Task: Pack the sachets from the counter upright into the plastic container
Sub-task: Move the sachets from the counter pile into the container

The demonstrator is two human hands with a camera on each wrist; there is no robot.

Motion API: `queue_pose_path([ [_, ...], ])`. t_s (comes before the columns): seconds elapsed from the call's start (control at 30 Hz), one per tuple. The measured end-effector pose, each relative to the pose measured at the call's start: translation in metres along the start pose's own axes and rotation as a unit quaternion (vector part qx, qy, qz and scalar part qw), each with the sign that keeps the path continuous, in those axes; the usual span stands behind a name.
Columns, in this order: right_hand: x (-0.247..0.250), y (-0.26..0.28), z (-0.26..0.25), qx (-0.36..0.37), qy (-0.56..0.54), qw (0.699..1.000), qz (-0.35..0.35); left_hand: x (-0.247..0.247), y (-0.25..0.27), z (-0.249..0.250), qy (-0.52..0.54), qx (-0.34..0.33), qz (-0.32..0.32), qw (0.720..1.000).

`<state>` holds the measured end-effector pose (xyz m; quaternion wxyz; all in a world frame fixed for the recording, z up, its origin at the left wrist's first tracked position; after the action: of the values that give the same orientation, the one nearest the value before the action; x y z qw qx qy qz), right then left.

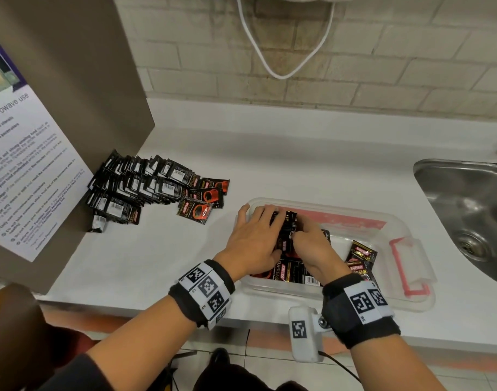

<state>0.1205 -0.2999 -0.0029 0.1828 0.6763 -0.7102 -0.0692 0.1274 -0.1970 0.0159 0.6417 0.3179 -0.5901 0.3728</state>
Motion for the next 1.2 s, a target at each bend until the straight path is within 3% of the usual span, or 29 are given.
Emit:
queue_pose_path([
  [0.33,0.000,0.002,0.004,-0.021,0.039,0.997,-0.055,0.002,-0.003,-0.001,0.022,0.018,0.010,1.000],
  [0.9,0.007,0.008,-0.002,-0.026,0.053,0.998,-0.026,0.005,0.001,-0.001,0.035,0.027,-0.003,0.999],
  [1.07,0.025,0.011,-0.021,-0.004,0.074,0.996,0.058,0.009,0.004,0.000,0.054,0.007,0.001,0.999],
  [1.2,0.022,0.013,-0.053,0.076,0.113,0.983,0.126,0.021,0.009,-0.013,0.088,-0.009,0.021,0.996],
])
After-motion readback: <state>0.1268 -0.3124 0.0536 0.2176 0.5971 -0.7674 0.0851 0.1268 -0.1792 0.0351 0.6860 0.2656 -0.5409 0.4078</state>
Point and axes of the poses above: each hand's wrist, its own y-axis away from the middle knuckle, its own x-axis out of the back of the hand, z = x × y, the point moved 8 cm from there along -y, towards the middle knuckle
